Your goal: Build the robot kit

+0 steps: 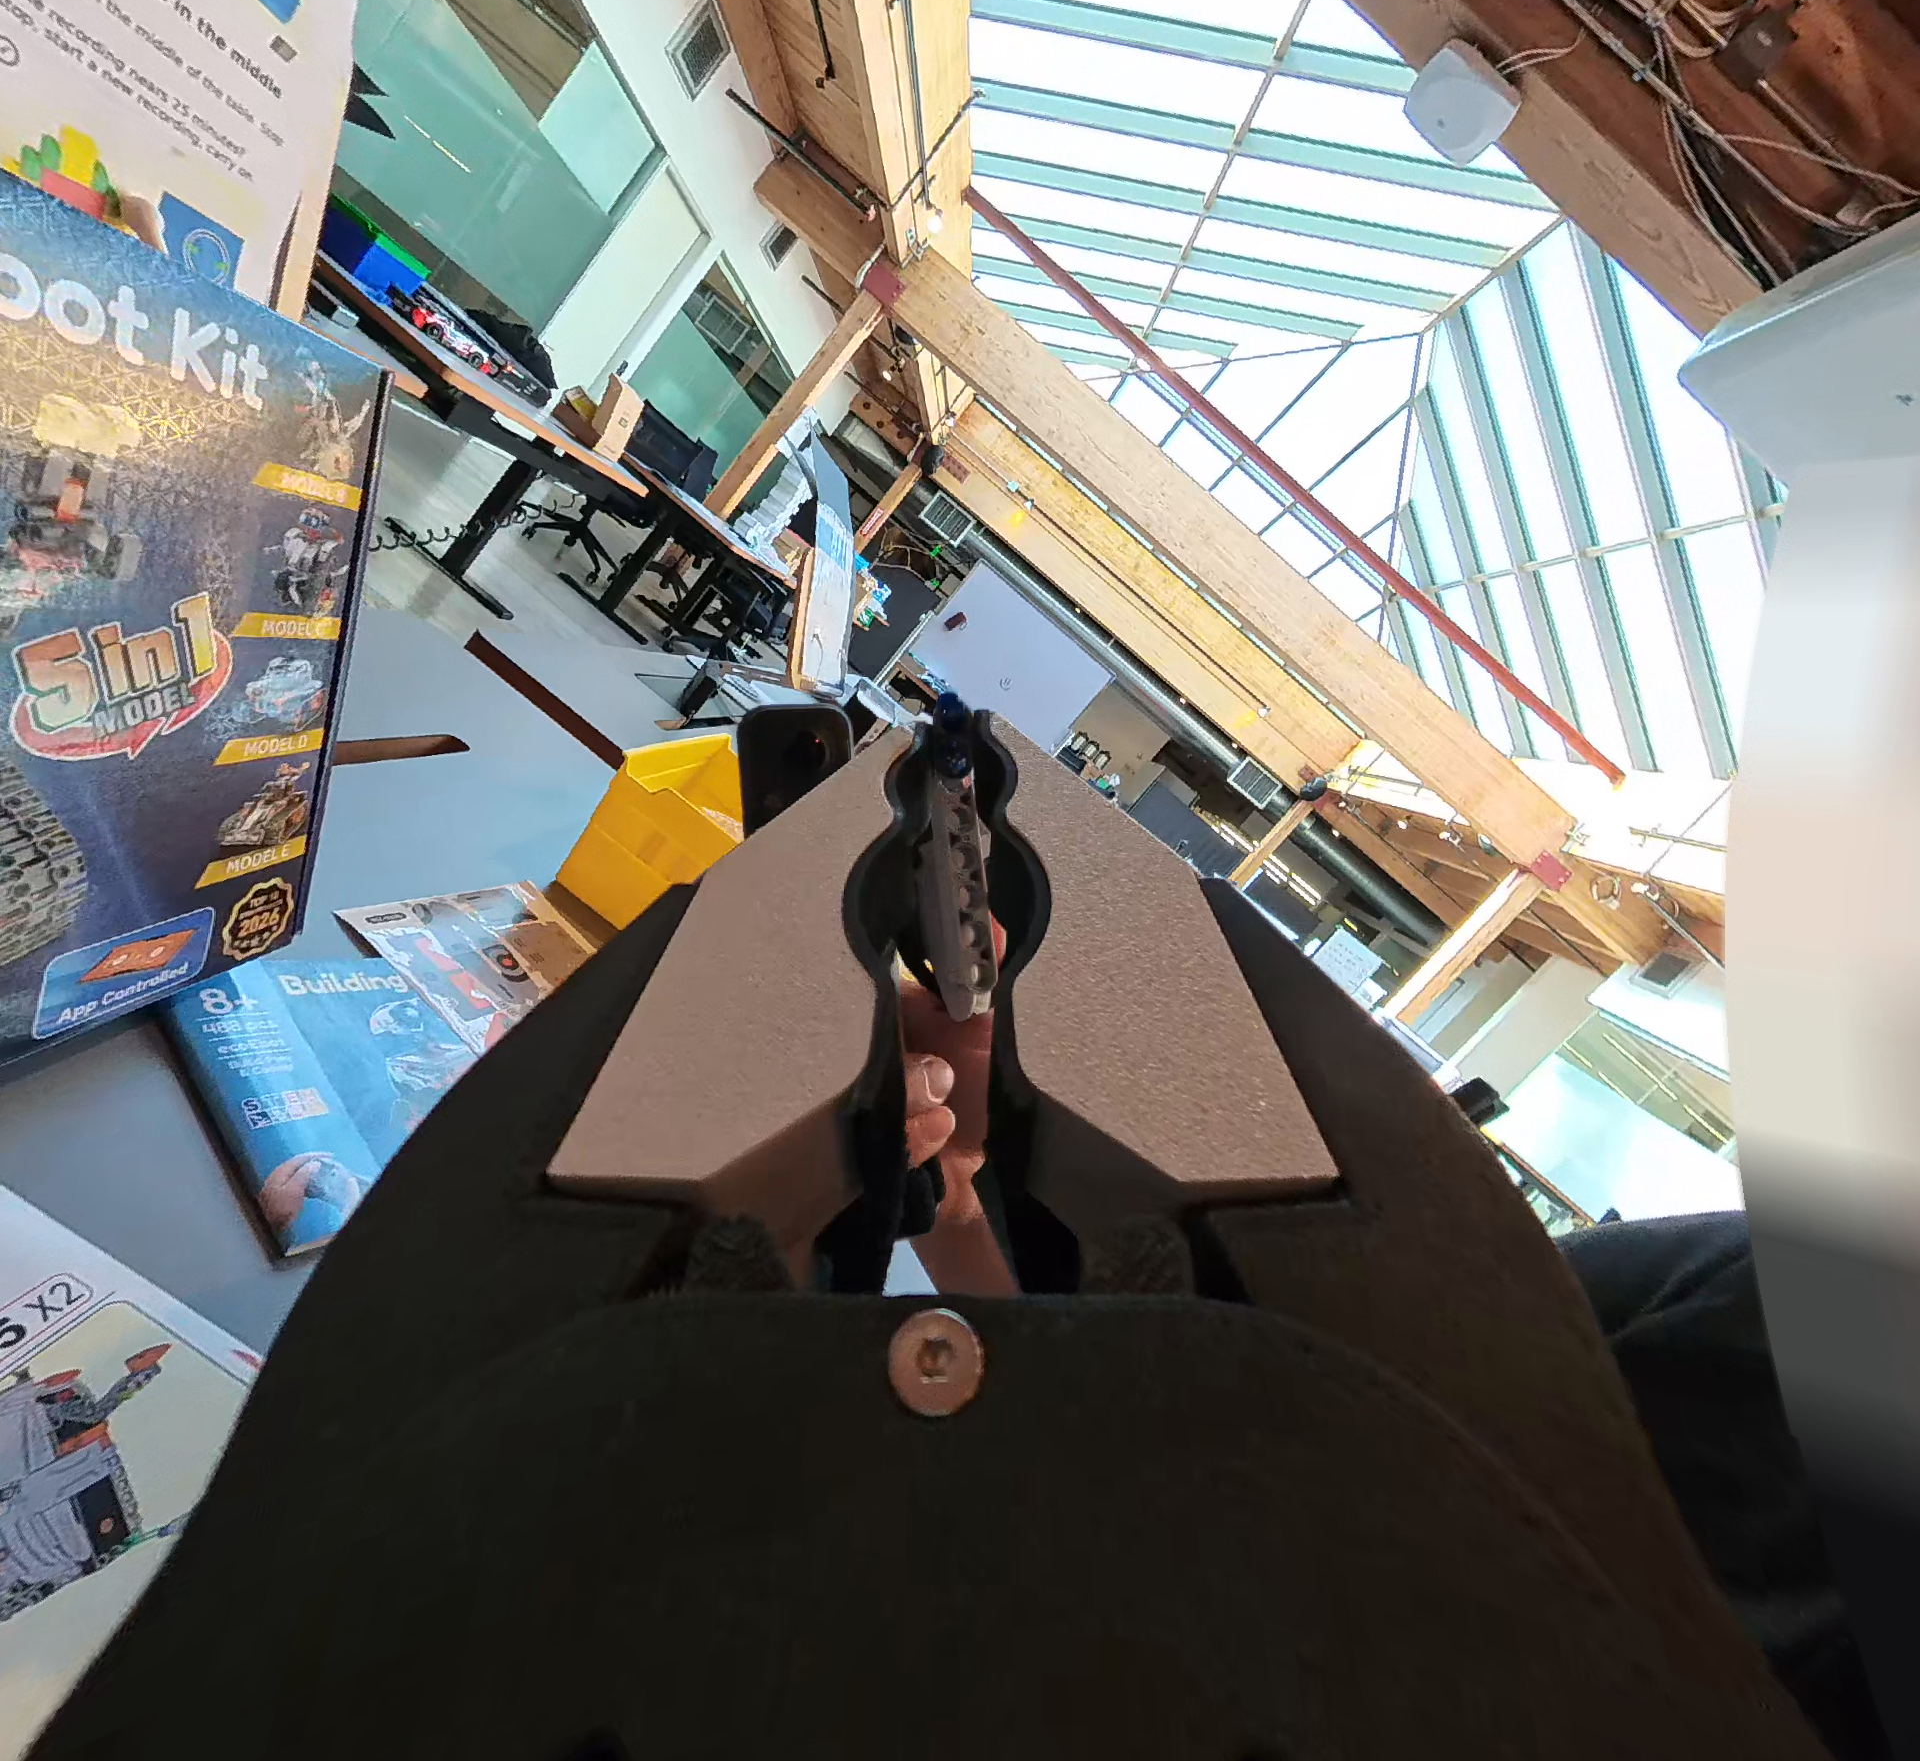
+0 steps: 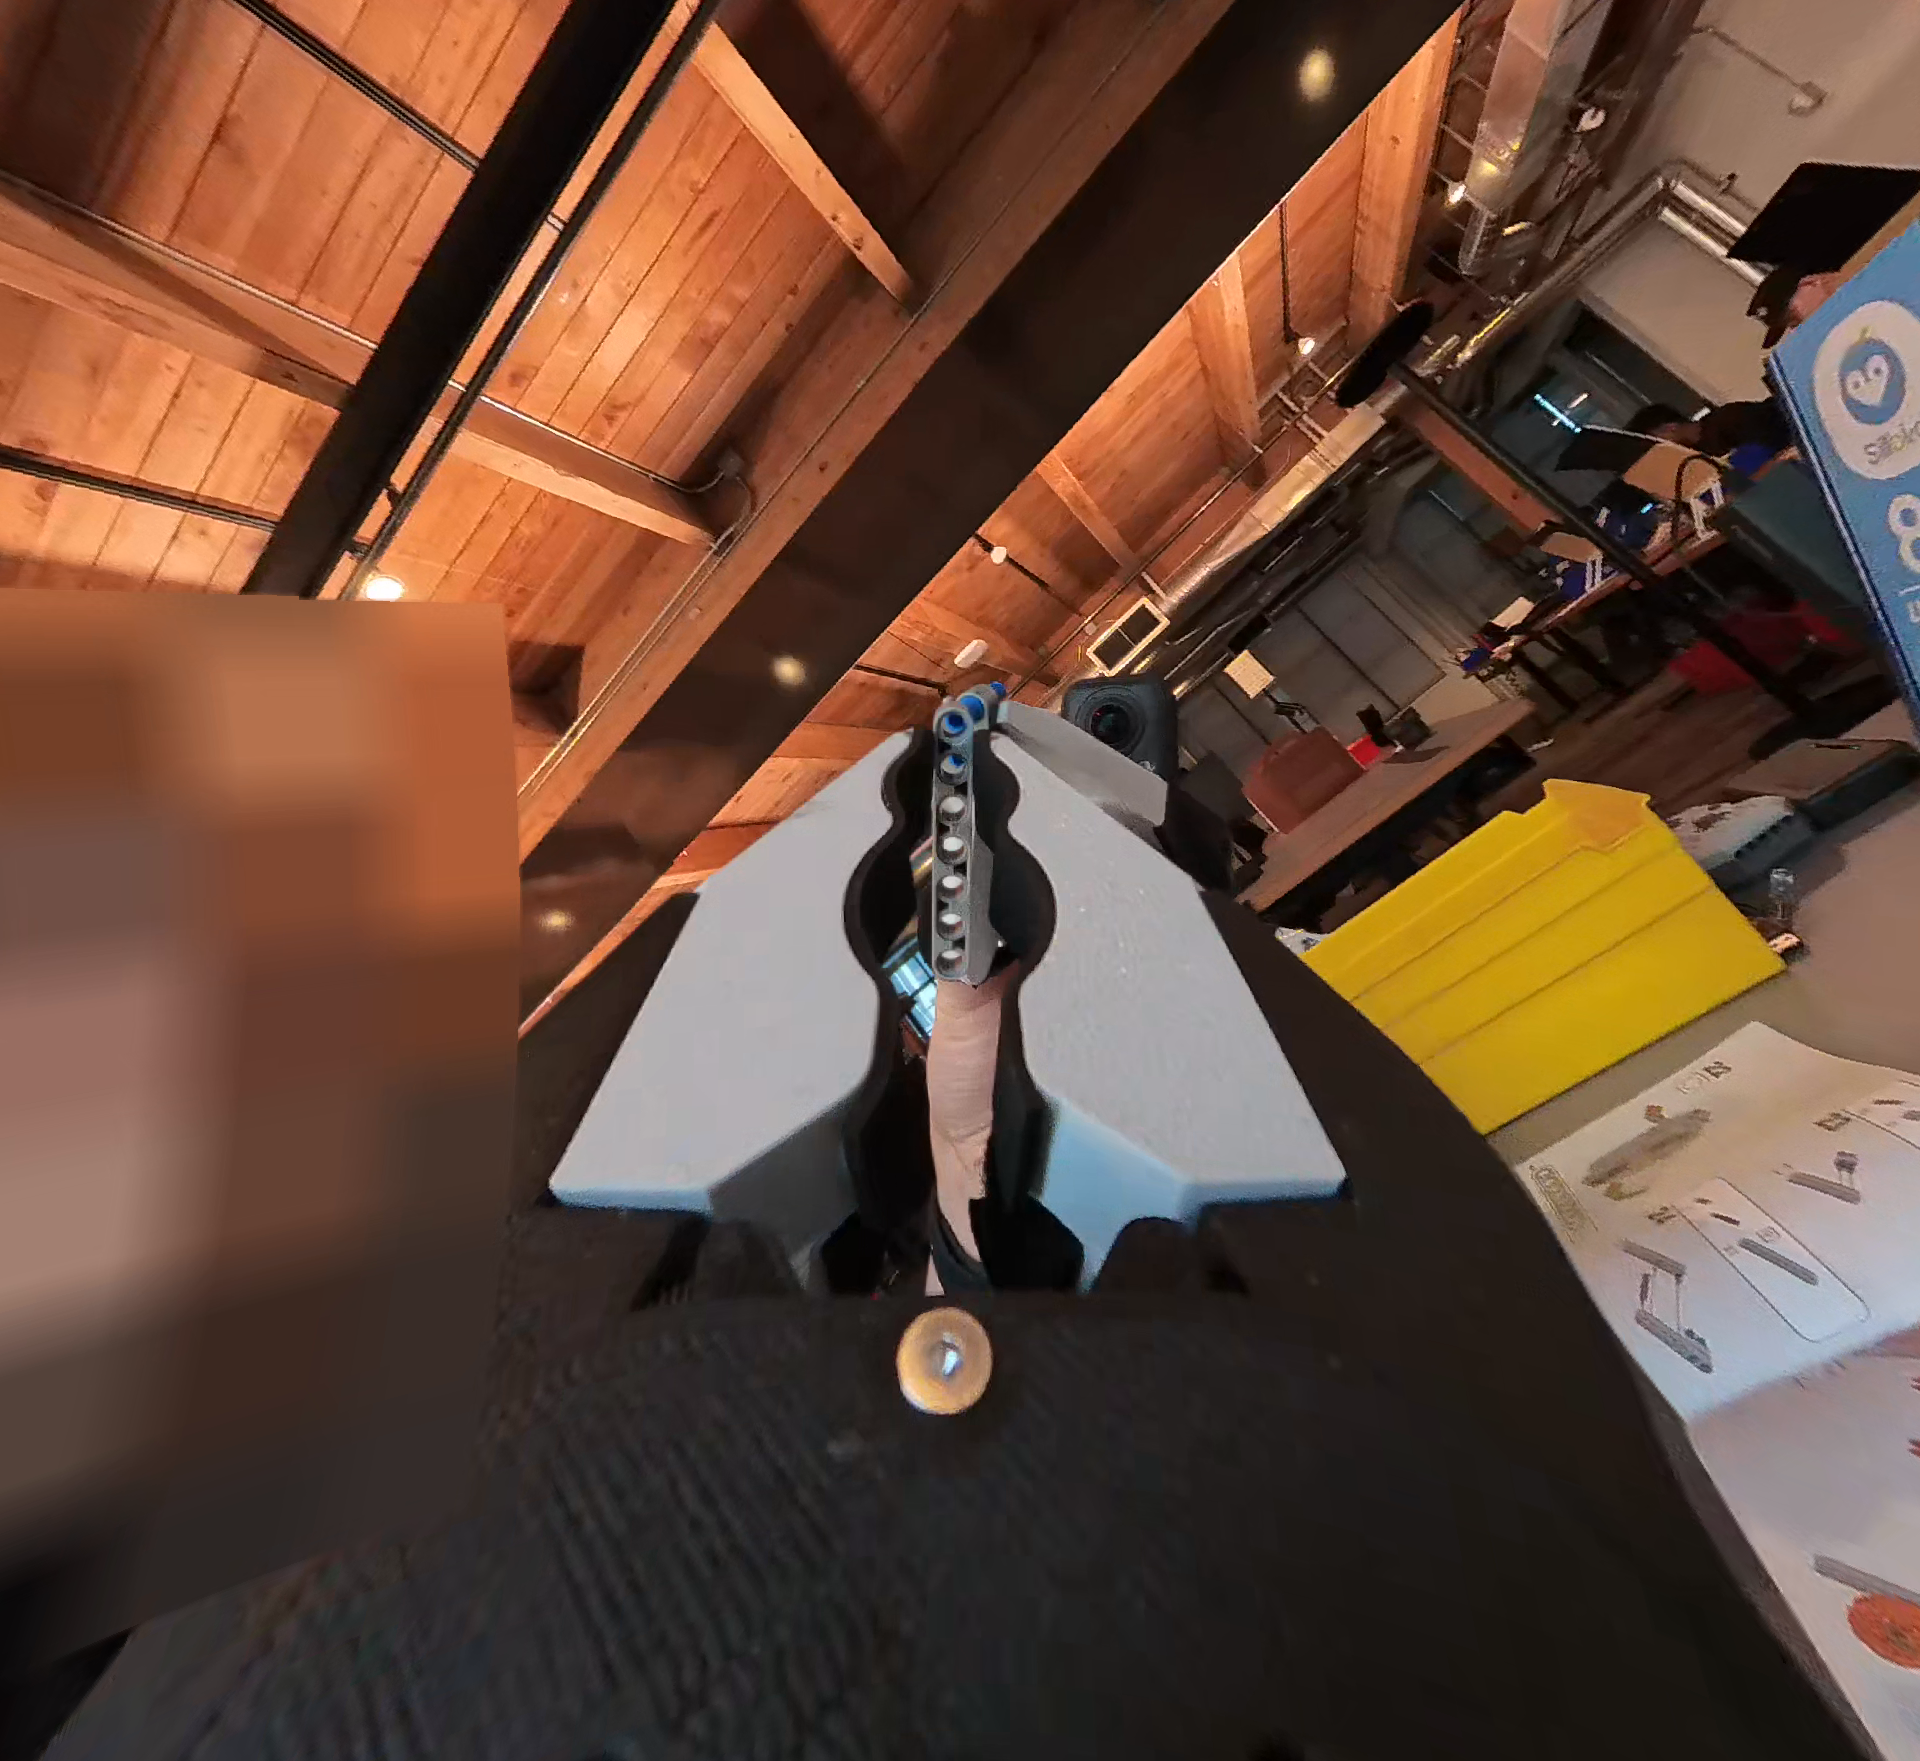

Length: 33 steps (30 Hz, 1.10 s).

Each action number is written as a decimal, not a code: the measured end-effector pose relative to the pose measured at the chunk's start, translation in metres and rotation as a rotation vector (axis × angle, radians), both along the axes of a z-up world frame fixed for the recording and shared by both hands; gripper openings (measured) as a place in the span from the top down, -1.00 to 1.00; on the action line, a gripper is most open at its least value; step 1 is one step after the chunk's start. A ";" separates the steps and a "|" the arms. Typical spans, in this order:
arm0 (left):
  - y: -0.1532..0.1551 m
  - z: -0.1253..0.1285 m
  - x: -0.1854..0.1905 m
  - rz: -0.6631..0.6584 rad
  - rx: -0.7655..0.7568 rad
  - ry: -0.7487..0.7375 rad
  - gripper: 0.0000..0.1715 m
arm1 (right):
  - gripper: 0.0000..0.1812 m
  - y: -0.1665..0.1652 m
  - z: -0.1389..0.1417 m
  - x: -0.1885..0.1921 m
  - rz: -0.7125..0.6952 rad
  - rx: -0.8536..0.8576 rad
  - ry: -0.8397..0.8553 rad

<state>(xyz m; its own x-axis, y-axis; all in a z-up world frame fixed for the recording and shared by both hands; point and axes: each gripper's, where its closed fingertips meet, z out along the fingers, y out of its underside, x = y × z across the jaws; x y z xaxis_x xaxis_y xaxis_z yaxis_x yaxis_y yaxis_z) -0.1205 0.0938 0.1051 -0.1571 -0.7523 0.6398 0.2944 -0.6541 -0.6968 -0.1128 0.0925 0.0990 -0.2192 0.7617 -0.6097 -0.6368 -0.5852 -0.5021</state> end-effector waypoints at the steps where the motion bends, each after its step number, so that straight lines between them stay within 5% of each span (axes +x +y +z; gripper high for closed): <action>1: 0.000 -0.001 0.001 -0.001 0.001 0.002 0.95 | 0.95 0.000 -0.001 -0.001 0.000 0.000 -0.003; 12: 0.001 -0.006 0.007 0.032 0.016 0.011 0.94 | 0.95 0.003 -0.005 0.004 -0.036 -0.003 0.016; 25: 0.011 -0.017 0.009 0.224 0.175 0.146 0.94 | 0.96 0.012 -0.016 0.005 -0.337 0.081 -0.295; 33: 0.003 -0.015 0.009 0.040 0.048 0.083 0.94 | 0.96 0.003 -0.013 0.004 -0.170 0.080 -0.182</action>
<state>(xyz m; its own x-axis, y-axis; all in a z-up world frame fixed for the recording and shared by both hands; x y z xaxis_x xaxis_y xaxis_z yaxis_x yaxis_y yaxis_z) -0.1117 0.0967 0.0900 -0.0738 -0.7872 0.6123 0.2596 -0.6080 -0.7503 -0.1086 0.0957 0.0861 0.0239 0.8257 -0.5637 -0.6178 -0.4311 -0.6576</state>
